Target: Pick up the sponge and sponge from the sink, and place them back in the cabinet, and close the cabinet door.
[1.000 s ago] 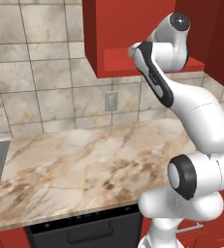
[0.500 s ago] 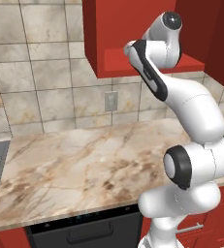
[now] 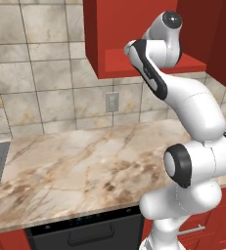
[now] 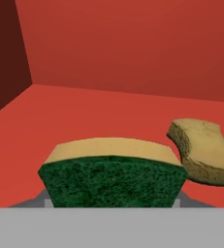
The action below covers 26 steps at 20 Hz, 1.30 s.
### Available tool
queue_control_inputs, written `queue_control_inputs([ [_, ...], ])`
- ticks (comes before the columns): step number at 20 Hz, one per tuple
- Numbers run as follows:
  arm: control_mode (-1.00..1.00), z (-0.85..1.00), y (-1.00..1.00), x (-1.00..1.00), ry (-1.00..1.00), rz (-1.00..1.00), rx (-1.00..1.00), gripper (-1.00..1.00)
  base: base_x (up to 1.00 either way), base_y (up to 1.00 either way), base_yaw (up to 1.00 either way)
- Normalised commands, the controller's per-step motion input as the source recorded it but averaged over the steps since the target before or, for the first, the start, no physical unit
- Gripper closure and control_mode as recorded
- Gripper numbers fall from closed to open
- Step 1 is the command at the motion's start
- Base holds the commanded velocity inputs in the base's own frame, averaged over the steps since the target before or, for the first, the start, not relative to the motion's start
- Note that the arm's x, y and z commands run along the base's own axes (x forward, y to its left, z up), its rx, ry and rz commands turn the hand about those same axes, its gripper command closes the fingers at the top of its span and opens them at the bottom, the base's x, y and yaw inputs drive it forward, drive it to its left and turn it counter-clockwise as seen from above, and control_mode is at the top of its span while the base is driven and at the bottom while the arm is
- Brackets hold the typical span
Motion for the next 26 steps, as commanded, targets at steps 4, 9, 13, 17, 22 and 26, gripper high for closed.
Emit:
queue_control_inputs([
  [4, -1.0, 0.0, 0.0, 0.02, 0.0, 0.0, 0.0, -1.0, 0.0, 0.0, 0.0],
  [9, -1.0, 0.0, 0.0, 0.0, 0.0, 0.0, 0.0, -1.0, 0.0, 0.0, 0.0],
  [13, -1.0, 0.0, 0.0, 0.0, 0.0, 0.0, 0.0, -1.0, 0.0, 0.0, 0.0],
  [17, -1.0, 0.0, 0.0, 0.0, 0.0, 0.0, 0.0, -1.0, 0.0, 0.0, 0.0],
  [22, -1.0, -0.06, 0.0, 0.07, -0.01, 0.0, 0.0, -1.0, 0.0, 0.0, 0.0],
  [26, -1.0, -0.11, 0.0, 0.1, -0.11, 0.0, -0.05, -1.0, 0.0, 0.0, 0.0],
])
